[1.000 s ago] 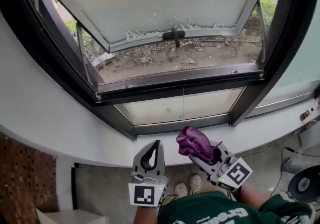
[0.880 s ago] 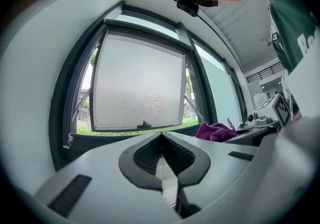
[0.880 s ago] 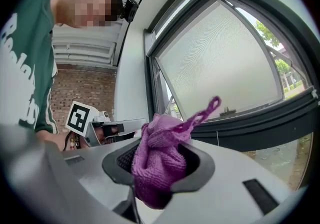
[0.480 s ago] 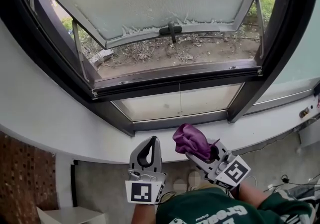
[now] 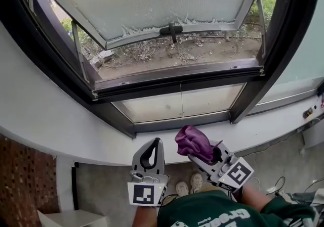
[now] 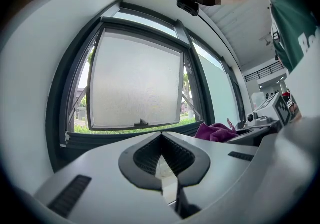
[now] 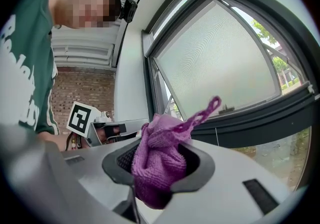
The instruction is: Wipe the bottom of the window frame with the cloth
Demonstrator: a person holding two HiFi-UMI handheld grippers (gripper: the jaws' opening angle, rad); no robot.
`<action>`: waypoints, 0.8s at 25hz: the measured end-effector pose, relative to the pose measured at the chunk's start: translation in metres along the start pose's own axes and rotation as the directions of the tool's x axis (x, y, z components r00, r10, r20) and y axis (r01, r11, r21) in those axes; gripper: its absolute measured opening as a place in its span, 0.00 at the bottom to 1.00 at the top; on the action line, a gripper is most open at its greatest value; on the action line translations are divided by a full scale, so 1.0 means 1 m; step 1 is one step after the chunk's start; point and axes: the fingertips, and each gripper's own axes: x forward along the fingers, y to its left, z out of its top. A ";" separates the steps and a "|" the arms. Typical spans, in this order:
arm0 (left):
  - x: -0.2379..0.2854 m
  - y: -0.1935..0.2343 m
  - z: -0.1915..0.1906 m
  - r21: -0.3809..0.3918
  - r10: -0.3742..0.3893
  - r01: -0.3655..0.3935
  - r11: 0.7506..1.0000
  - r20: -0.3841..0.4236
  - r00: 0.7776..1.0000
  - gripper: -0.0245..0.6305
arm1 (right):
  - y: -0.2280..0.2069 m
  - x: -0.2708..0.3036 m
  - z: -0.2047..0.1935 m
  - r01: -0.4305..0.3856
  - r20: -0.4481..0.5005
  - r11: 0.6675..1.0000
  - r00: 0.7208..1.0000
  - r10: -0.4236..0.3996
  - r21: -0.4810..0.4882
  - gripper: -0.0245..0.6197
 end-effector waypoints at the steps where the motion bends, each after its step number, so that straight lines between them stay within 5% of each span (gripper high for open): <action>1: 0.000 0.000 -0.001 0.000 -0.001 0.001 1.000 -0.004 1.000 0.04 | 0.001 0.000 -0.002 -0.001 -0.008 1.000 1.000 0.001 0.001 0.27; 9: -0.007 0.006 -0.019 -0.021 0.003 -0.004 1.000 -0.023 1.000 0.04 | 0.012 0.003 -0.012 -0.081 0.033 0.996 0.996 0.079 0.047 0.27; 20: -0.022 0.055 -0.127 0.084 0.102 -0.086 0.993 -0.209 0.973 0.04 | 0.000 0.044 -0.096 -0.207 -0.026 0.951 0.975 0.219 0.230 0.27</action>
